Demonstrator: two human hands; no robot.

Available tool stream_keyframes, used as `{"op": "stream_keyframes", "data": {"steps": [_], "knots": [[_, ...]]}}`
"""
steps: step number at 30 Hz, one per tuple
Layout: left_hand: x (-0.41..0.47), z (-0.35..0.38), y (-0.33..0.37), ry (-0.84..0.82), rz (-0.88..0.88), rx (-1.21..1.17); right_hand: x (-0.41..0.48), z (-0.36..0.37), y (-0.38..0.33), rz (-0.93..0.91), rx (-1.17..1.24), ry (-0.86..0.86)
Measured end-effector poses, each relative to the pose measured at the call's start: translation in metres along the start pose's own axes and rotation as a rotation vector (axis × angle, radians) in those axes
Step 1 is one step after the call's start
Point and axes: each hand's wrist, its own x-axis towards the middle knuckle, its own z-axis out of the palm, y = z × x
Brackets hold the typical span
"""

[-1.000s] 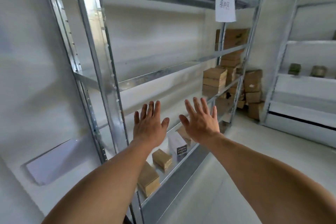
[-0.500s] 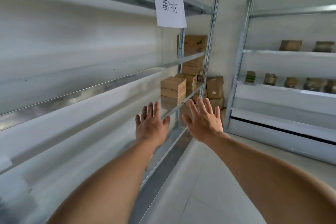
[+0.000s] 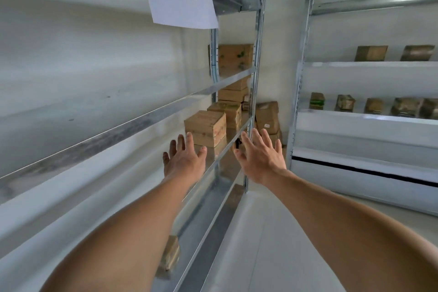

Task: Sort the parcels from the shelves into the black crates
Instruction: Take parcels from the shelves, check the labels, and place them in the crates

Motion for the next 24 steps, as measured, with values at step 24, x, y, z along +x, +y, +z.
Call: {"op": "stream_keyframes", "data": {"steps": [24], "knots": [[0.387, 0.163, 0.134, 0.029, -0.495, -0.389, 0.406, 0.08, 0.166, -0.1, 0.283, -0.172]]}}
